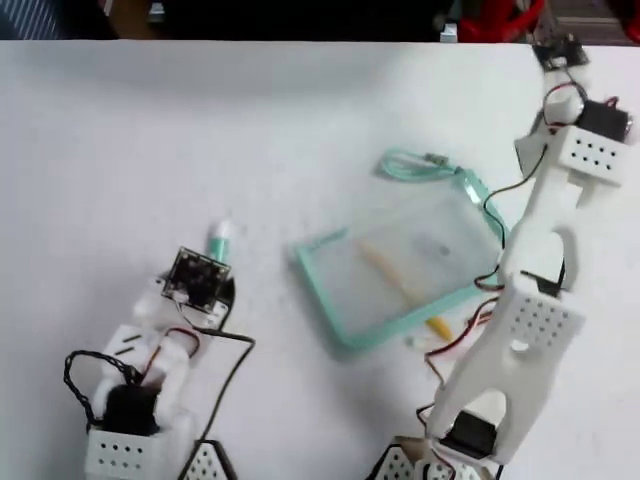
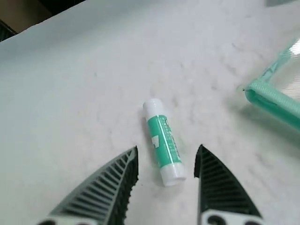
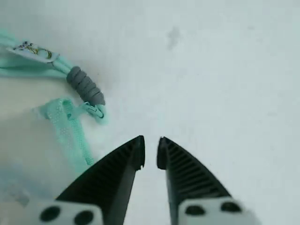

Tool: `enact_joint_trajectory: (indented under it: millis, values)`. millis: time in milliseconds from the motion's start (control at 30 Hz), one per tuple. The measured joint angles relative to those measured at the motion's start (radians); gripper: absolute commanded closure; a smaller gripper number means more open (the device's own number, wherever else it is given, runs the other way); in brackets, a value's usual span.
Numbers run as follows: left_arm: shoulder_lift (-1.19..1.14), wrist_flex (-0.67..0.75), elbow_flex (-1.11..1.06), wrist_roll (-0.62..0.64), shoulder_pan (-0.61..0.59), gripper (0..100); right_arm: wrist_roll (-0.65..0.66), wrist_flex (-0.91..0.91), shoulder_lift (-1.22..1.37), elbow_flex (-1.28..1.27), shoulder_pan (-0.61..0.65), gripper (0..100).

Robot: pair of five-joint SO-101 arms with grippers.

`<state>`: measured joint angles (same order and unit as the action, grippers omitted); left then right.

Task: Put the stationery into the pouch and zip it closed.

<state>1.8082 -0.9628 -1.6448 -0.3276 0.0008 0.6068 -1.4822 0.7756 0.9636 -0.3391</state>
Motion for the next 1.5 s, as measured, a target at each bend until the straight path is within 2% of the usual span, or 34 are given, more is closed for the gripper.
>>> enact_joint_trajectory:
  millis: [200,367,533,633,833,933,1033,1100,1200,1500]
  values:
    - [0.000,0.002,0.000,0.000,0.000,80,0.018,0.011,0.172,0.002,-0.003,98.4]
    - [0.000,0.002,0.000,0.000,0.000,80,0.193,-0.196,0.196,0.008,0.055,98.1]
    - [0.000,0.002,0.000,0.000,0.000,80,0.178,-0.233,0.115,-0.015,0.107,98.1]
    - [0.000,0.002,0.000,0.000,0.000,80,0.195,-0.238,-0.005,-0.123,0.143,98.1]
    - [0.000,0.002,0.000,0.000,0.000,80,0.388,-0.233,-0.236,-0.534,0.275,98.1]
    - [0.000,0.002,0.000,0.000,0.002,80,0.367,-0.147,-0.373,-0.597,0.253,98.1]
    - [0.000,0.002,0.000,0.000,0.000,80,0.247,0.020,-0.486,-0.623,0.180,98.1]
    - [0.000,0.002,0.000,0.000,0.002,80,0.176,0.140,-0.503,-0.649,0.126,98.1]
    - [0.000,0.002,0.000,0.000,0.000,80,0.164,0.270,-0.482,-0.706,0.092,98.1]
    - [0.002,0.005,-0.018,0.000,0.003,80,0.206,0.310,-0.253,-0.724,0.080,98.1]
